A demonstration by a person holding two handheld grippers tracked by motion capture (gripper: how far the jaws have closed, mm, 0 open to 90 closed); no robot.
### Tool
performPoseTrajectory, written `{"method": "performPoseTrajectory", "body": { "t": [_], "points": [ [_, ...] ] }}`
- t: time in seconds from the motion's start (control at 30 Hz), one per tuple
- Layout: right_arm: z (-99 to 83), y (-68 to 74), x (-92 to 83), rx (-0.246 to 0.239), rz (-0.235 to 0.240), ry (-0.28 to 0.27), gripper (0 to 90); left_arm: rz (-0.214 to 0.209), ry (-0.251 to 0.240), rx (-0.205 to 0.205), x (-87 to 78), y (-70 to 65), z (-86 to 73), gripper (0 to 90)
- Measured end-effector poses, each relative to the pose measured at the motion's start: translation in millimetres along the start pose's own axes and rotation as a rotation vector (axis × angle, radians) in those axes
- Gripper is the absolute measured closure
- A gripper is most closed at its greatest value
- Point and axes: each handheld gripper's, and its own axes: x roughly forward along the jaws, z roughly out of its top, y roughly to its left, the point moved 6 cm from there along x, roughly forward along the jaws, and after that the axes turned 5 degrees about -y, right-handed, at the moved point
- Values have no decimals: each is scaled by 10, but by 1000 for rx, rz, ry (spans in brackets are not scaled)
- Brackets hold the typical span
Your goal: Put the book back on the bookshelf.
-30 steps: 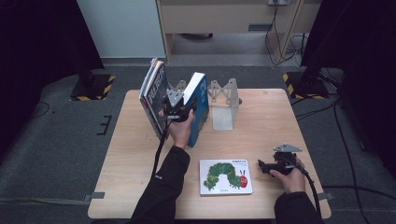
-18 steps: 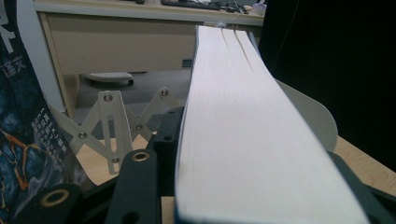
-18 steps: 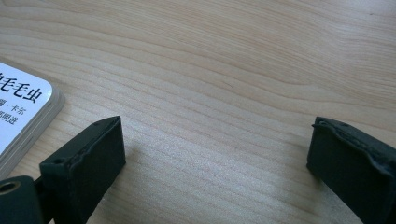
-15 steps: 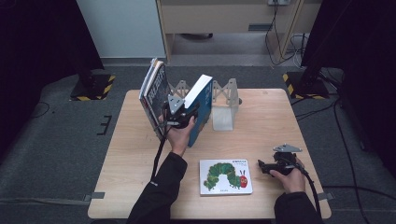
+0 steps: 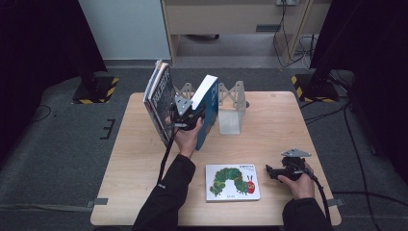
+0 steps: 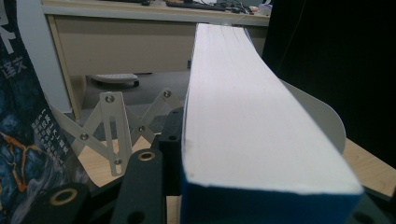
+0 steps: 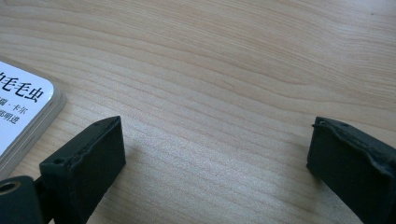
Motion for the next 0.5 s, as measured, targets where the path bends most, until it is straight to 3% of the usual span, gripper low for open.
{"method": "performPoseTrajectory", "body": {
  "t": [0.17, 0.3, 0.5],
  "points": [
    [0, 0, 0, 0, 1, 0, 43, 30, -3, 2, 91, 3, 12, 585],
    [0, 0, 1, 0, 1, 0, 42, 19, -8, -11, 130, 33, -1, 572],
    [0, 1, 1, -1, 2, 0, 42, -4, 16, -10, -1, 50, -128, 532]
  ]
}}
